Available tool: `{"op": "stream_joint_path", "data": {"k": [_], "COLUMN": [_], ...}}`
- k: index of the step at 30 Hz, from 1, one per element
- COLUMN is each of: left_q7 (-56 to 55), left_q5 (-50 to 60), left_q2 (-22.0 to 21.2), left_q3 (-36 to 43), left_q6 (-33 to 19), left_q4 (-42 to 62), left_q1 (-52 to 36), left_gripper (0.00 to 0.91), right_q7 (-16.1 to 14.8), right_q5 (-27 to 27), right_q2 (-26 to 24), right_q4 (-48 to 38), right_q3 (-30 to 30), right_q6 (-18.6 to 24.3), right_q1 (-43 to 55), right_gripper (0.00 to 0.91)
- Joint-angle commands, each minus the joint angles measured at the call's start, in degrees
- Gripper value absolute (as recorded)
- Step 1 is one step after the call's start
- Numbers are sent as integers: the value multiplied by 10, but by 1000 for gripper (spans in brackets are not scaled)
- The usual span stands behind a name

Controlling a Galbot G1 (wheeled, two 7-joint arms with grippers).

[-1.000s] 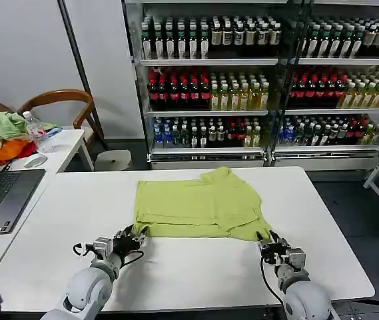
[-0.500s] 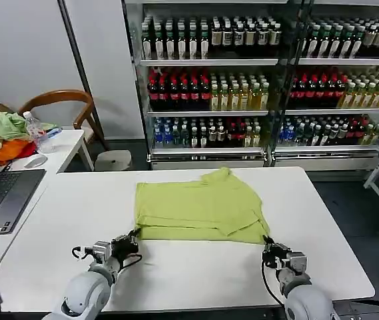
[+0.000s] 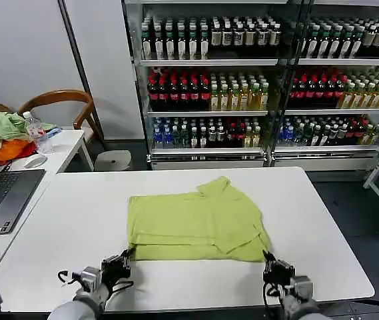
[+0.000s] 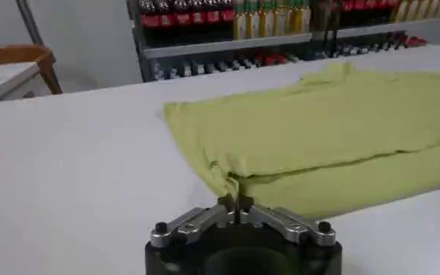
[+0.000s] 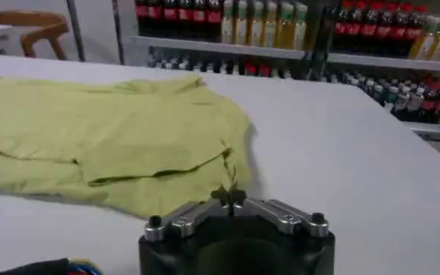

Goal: Fold and organize the clothes.

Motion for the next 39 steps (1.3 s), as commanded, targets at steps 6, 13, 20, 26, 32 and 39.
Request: {"op": "stream_joint_path", "data": {"k": [6, 13, 20, 26, 32, 39], "left_q7": [-18, -10, 10, 13, 25, 46], "left_q5": [15, 10, 18, 16, -34, -52], "left_q2": [18, 17, 21, 36, 61, 55], "left_q3": [-47, -63, -88, -124, -113, -64], "left_q6": [0, 4, 62, 70, 23, 1], "left_q4": [-78, -86, -149, -187, -91, 14], "left_q1": [107, 118, 135, 132, 12, -120], "left_gripper": [50, 907, 907, 907, 907, 907], "right_q7": [0, 1, -4, -6, 1, 27], "right_q5": [-40, -49, -62, -48, 89, 121], "right_q2": [1, 2, -6, -39, -73, -22], "right_q4": [48, 43, 86, 155, 82, -84], "right_q3": [3, 4, 13, 85, 79, -58], "right_q6": [16, 14, -3, -61, -92, -92], "right_q1": [-85, -84, -118, -130, 94, 307], "right_gripper": [0, 907, 907, 907, 907, 907]}}
